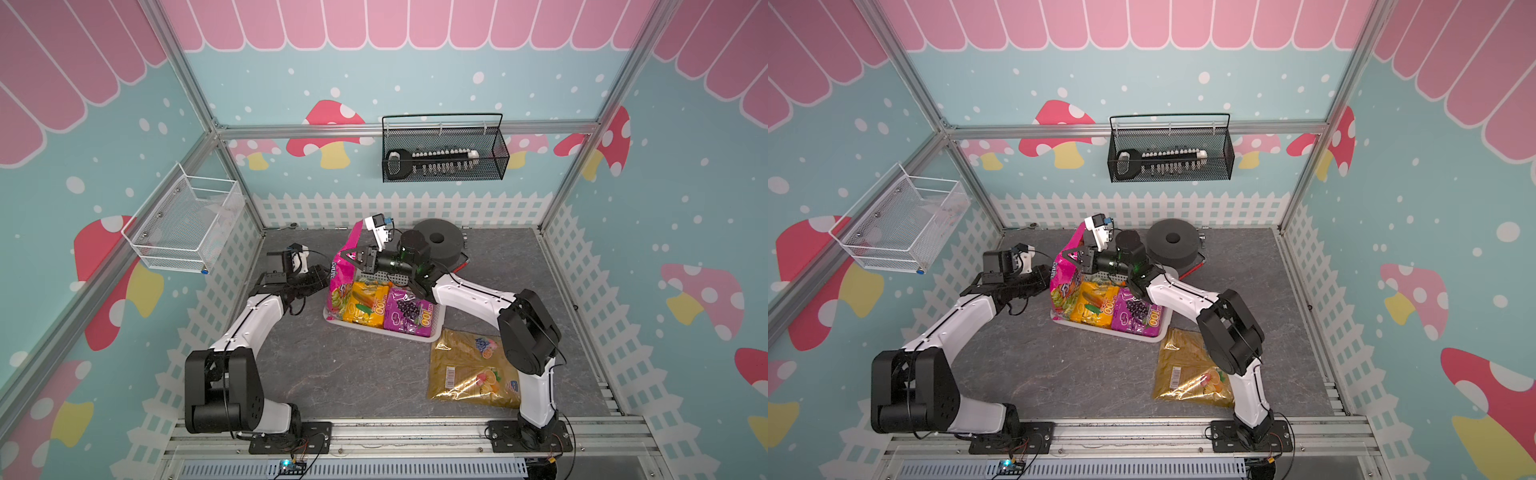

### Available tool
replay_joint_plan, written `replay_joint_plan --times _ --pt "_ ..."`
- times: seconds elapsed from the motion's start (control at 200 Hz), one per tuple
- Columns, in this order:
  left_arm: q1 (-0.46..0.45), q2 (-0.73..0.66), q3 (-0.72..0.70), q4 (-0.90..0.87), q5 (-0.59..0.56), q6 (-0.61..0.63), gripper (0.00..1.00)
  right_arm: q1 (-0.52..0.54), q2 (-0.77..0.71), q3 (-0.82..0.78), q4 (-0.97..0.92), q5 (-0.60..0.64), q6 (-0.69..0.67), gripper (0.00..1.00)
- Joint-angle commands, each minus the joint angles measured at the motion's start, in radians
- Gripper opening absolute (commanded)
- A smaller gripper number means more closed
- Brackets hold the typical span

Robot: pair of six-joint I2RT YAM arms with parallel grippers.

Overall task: Put the candies in the basket
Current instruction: Place the candy in the basket.

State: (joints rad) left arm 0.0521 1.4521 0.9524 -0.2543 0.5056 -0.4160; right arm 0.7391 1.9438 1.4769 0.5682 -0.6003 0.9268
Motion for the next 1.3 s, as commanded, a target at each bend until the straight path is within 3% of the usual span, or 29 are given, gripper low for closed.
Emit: replay_joint_plan --times 0.0,0.17,0.35,0.475,0.61,0.81,0.9,0.991,1.076,1.171,1.296 --pt "-0.037 0.023 0.032 0.023 -0.001 0.003 0.50 -0.015 -0.140 -0.088 0.005 0.011 -0.058 0.00" --pt "-0.072 0.028 0.067 0.024 -0.040 -0.005 0.49 -0.028 -0.275 -0.296 -0.119 0.075 -0.206 0.00" --pt "-0.128 0.027 0.109 0.023 -0.073 0.016 0.48 -0.071 -0.336 -0.438 -0.207 0.072 -0.224 0.00" --pt "-0.167 0.047 0.142 0.023 -0.073 0.017 0.48 -0.090 -0.328 -0.458 -0.367 0.118 -0.248 0.00" --pt "-0.257 0.030 0.170 0.022 -0.203 0.070 0.47 -0.104 -0.301 -0.461 -0.496 0.152 -0.244 0.00" --pt "-0.360 0.027 0.181 0.022 -0.260 0.126 0.47 -0.113 -0.272 -0.447 -0.634 0.214 -0.257 0.00" --pt "-0.443 0.027 0.167 0.024 -0.388 0.202 0.47 -0.116 -0.269 -0.452 -0.668 0.233 -0.259 0.18" --pt "-0.508 0.036 0.153 0.024 -0.454 0.256 0.47 -0.124 -0.275 -0.452 -0.696 0.243 -0.267 0.24" --pt "-0.517 0.046 0.143 0.026 -0.446 0.263 0.47 -0.128 -0.298 -0.451 -0.724 0.278 -0.274 0.30" --pt "-0.523 0.068 0.138 0.026 -0.429 0.293 0.46 -0.131 -0.334 -0.443 -0.762 0.327 -0.292 0.30" --pt "-0.526 0.100 0.133 0.027 -0.427 0.303 0.45 -0.133 -0.372 -0.423 -0.806 0.362 -0.331 0.14"
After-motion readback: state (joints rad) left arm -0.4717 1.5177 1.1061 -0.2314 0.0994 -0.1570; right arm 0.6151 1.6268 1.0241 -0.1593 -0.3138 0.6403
